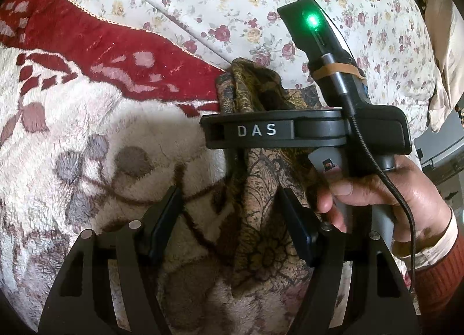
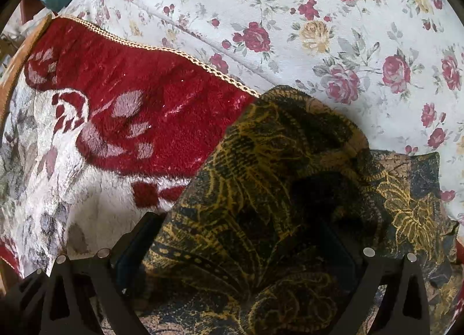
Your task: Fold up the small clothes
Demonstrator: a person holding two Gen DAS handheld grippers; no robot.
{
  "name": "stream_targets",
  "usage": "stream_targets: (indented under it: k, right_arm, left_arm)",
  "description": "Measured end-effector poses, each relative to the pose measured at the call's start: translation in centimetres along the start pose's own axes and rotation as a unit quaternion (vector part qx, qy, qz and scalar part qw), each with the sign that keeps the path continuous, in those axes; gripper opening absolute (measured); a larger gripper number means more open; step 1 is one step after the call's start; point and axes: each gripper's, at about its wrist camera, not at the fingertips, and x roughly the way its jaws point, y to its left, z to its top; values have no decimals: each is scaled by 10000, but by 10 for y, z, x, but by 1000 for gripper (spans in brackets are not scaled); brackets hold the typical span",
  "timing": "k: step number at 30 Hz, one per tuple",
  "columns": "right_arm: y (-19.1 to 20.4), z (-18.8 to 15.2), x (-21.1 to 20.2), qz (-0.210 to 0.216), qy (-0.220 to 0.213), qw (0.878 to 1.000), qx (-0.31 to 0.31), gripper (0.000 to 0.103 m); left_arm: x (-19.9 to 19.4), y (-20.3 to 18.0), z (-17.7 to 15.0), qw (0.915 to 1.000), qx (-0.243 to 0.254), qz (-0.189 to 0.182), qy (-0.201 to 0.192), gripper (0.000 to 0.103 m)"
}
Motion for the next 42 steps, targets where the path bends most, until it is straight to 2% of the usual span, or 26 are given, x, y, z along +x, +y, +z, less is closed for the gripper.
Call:
stream_targets:
  k: [3,4,6,8,11,17,22,25,28,33,37,40,42]
  right_arm:
    - [-5,-2,-8,-40,-25,10000,-51,103]
    - [-4,-3,-12,-89,-68,9998,-135,99]
    - [1,-4,-22,-101,-167,9993,-317,82]
    - [2,-6,-35,-26,-260,9984,-494,47]
    - [-13,-8,-49,360,-304,9983,-347,34]
    - [-36,-17,-62,901,-516,9946,75,29]
    - [-46,-24,-73,1060,-641,9922,144,27]
    - [-50,-28,-71,1145,-634,9911,257,27]
    - [-43,-24,-64,1087,-560,9922,244,27]
    - [-32,-14,-53,922,-311,9950,210,29]
    - [-26,-4,-48,802,-174,9965,156,53]
    - [-20,2,-41,526,-148,9985,17,53]
    - [-18,3,-39,320,-309,9990,-2,53]
  left_arm:
    - [0,1,1,10000,-34,-24,4,70]
    - [0,2,1,10000,-56,-40,4,70]
    - [0,4,2,9999,-132,-97,-3,70]
    - [0,6,3,9996,-244,-153,-16,70]
    - [1,4,4,9993,-295,-216,-49,76]
    - [7,-8,8,9996,-155,-164,-189,79]
    - [5,-20,7,9983,40,-558,-168,76]
    - [8,-28,5,9990,240,-356,-155,76]
    - [14,-28,4,9994,278,-186,-60,72]
    - [13,-26,4,9995,264,-180,-60,72]
    - [13,-25,2,9995,267,-177,-39,72]
    - [14,-25,2,9995,272,-169,-32,72]
    - [16,-25,3,9995,280,-164,-34,72]
